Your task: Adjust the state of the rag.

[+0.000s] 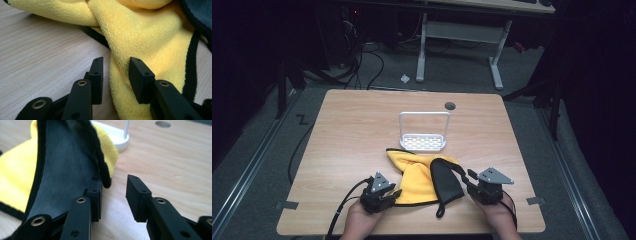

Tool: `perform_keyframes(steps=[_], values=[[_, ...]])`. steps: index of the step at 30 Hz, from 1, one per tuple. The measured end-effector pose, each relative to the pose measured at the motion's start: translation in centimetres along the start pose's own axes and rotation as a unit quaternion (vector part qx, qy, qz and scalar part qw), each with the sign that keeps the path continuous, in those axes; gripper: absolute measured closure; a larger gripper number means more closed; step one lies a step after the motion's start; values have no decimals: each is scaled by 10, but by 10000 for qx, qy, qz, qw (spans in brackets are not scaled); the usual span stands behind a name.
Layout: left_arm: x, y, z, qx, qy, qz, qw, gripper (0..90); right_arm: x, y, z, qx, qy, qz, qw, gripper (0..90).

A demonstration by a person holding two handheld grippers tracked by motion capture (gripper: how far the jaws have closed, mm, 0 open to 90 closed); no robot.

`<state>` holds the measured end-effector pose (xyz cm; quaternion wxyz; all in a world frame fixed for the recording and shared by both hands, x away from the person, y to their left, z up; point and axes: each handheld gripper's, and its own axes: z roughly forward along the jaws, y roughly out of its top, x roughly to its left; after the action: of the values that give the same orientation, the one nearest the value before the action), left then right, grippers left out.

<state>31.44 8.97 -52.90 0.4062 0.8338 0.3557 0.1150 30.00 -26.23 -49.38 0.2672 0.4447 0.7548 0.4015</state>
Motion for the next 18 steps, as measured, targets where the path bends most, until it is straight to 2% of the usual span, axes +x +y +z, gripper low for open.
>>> perform_keyframes(steps=[5,9,13,16,18], values=[[-5,0,-3,54,-38,111,9999,662,5,12,-7,-251,-50,-145,9996,615],[-10,1,-6,69,-168,150,9997,637,16,22,-11,-414,68,-242,9988,566],[-11,4,-15,-136,-320,56,9994,566,32,28,-12,-498,308,-396,9975,518],[-5,6,-23,-322,-306,-2,9990,529,42,29,-9,-480,488,-486,9965,492],[2,5,-26,-406,-215,-107,9989,514,49,29,-6,-419,603,-532,9959,472]])
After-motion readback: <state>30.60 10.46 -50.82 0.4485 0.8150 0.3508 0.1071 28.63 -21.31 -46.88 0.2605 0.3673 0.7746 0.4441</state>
